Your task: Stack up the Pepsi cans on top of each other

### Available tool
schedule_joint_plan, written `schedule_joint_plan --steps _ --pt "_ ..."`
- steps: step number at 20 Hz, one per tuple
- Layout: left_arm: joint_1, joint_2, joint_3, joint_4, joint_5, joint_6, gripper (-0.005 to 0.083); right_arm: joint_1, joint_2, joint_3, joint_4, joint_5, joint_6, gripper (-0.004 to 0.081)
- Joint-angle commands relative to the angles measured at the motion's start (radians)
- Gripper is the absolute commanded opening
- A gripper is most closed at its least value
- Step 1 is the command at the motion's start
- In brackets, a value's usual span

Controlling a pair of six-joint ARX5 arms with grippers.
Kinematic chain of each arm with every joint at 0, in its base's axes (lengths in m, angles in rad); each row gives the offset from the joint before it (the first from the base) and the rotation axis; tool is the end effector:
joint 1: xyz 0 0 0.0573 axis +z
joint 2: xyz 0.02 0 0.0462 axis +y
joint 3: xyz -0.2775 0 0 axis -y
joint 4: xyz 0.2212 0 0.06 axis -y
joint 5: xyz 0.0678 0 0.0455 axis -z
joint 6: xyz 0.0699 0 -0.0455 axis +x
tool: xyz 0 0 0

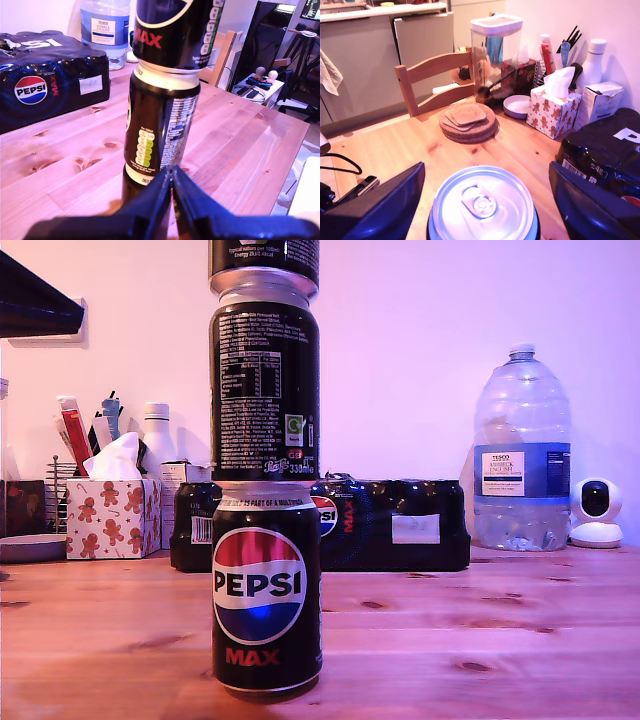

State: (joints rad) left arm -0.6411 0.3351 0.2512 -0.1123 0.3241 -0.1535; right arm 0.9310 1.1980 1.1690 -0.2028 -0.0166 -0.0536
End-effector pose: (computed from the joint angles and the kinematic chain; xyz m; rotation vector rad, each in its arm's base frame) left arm 0.0788 -0.0865 0.2099 -0.1087 0.2748 -0.9442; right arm 0.1637 0.2219 0.3839 -0.1556 0.1907 0.9492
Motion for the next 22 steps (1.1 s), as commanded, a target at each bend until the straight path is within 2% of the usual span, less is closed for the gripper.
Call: schedule_joint_plan --steps 1,3,6,7,9,13,14,16,18,22 --pt "-0.003 -0.003 -0.014 0.008 0.005 0.004 -0.0021 0.005 -0.006 0.061 -0.021 0.001 -0.011 0.0713" --pt "-0.003 -0.003 -0.014 0.013 0.005 0.004 -0.0021 0.004 -0.006 0.117 -0.101 0.02 -0.039 0.0712" --pt "-0.003 -0.003 -0.011 0.039 0.004 0.003 -0.0021 0.003 -0.006 0.19 -0.232 0.111 -0.069 0.0695" --pt "-0.003 -0.003 -0.007 0.045 0.004 0.003 -0.0021 0.002 -0.006 0.211 -0.266 0.132 -0.079 0.066" --pt "-0.003 -0.003 -0.006 0.073 0.004 0.003 -0.0021 0.002 -0.009 0.247 -0.317 0.176 -0.086 0.0524" --pt "-0.003 -0.003 -0.006 0.091 0.004 0.003 -0.0021 -0.01 -0.032 0.275 -0.38 0.211 -0.101 0.0087" --pt "-0.003 -0.003 -0.006 0.091 0.004 0.003 -0.0021 -0.012 -0.033 0.279 -0.391 0.212 -0.101 0.0038" --pt "-0.003 -0.003 -0.005 0.092 0.005 0.002 -0.0021 -0.024 -0.032 0.281 -0.397 0.213 -0.1 -0.0014" --pt "-0.003 -0.003 -0.005 0.091 0.001 -0.005 -0.0021 -0.058 -0.032 0.279 -0.458 0.237 -0.098 -0.0013" --pt "-0.002 -0.003 -0.005 0.091 -0.076 0.031 -0.0021 -0.174 -0.039 0.259 -0.513 0.217 -0.099 -0.0013"
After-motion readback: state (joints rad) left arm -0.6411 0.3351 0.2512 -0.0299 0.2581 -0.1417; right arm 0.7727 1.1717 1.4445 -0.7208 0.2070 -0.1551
